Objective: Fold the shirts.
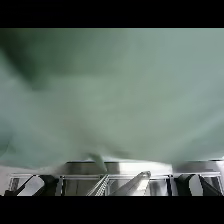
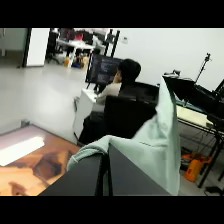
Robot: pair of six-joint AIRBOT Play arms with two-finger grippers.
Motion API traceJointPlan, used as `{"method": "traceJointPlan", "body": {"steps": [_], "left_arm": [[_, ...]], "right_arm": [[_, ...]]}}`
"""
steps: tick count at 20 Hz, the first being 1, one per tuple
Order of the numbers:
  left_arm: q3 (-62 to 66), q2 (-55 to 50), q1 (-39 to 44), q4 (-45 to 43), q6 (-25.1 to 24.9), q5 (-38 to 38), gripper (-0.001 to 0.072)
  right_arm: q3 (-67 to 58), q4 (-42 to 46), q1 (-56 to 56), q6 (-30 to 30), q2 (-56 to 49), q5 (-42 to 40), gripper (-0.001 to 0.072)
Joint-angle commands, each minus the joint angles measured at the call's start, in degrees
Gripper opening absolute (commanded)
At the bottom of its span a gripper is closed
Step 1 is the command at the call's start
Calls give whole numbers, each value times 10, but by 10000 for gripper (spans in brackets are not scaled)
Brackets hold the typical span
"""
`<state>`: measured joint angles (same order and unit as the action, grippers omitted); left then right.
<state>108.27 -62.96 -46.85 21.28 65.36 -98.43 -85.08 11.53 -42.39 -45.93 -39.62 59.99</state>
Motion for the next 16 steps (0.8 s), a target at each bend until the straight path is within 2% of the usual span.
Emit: {"method": "traceJointPlan", "body": {"steps": [1, 4, 6, 10, 13, 16], "left_arm": [[30, -87, 159, -237, 20, -2, 27], [30, -203, 308, -402, 20, 24, 28], [31, -299, 362, -450, 18, 43, 28], [31, -495, 384, -458, 3, 47, 21], [34, -584, 370, -452, -12, 102, 19], [121, -645, 366, -448, -9, 112, 21]], "right_arm": [[51, 44, 39, -34, -83, 64, 20], [151, 94, 112, -18, -168, 22, 20], [205, 95, 145, 9, -239, -33, 20], [219, 71, 177, 60, -428, -99, 20], [207, -27, 180, 124, -555, -118, 20], [151, -132, 183, 157, -641, -101, 19]]}}
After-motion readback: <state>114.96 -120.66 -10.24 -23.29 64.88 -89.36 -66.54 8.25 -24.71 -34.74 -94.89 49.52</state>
